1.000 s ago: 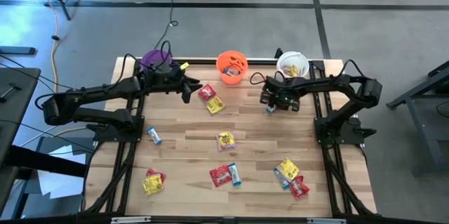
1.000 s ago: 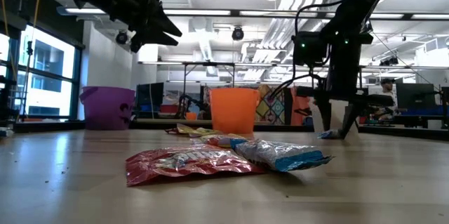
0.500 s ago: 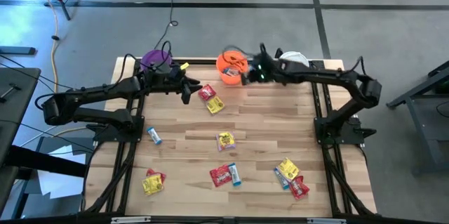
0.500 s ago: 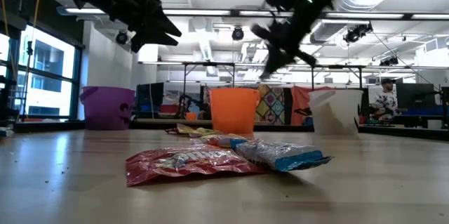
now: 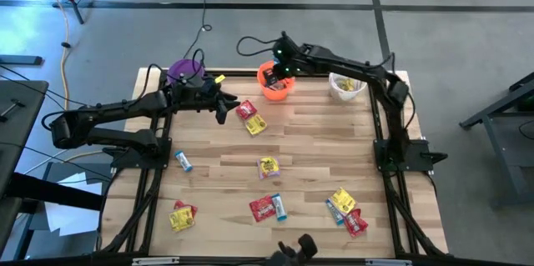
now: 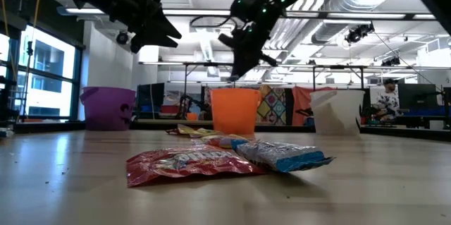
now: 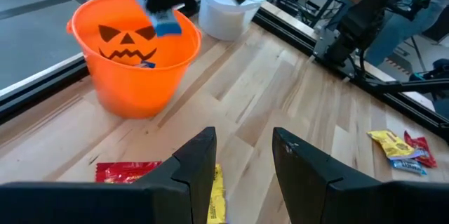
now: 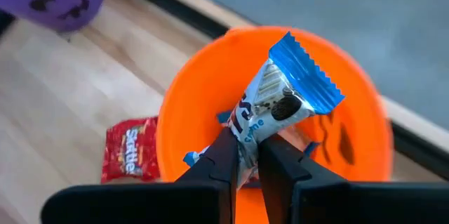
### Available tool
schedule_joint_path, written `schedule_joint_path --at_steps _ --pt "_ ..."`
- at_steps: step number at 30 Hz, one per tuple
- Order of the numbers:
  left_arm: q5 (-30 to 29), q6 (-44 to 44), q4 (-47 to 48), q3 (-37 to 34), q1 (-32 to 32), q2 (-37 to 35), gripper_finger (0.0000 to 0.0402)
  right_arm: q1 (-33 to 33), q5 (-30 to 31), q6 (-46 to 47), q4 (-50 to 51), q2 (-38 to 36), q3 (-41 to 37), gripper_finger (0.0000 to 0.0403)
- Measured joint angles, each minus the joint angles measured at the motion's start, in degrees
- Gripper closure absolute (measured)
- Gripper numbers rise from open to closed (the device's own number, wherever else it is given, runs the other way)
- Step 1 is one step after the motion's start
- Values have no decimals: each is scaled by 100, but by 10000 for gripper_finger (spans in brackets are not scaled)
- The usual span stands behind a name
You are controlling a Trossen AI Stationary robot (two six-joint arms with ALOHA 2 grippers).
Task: Organize candy in baskets
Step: Put the white chocolate into the orange bucket, then put the yellow candy into the white bucket
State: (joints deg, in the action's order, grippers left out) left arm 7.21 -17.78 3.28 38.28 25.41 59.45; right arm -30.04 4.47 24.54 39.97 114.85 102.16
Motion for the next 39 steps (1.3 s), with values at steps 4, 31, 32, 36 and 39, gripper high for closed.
schedule_joint_path --at_steps 4,31,32,36,39 --pt "6 -2 -1 0 -30 -1 273 1 -44 -1 544 397 456 356" --pt "-49 230 567 4 -496 -525 273 1750 549 258 1922 96 1140 385" --pt "-49 266 651 4 -496 -568 273 1890 522 306 2008 95 1140 386" --pt "-47 434 881 7 -496 -751 273 2390 185 533 1891 35 696 400" --pt "-48 505 1030 2 -496 -878 273 2664 -296 887 1400 -106 -73 401"
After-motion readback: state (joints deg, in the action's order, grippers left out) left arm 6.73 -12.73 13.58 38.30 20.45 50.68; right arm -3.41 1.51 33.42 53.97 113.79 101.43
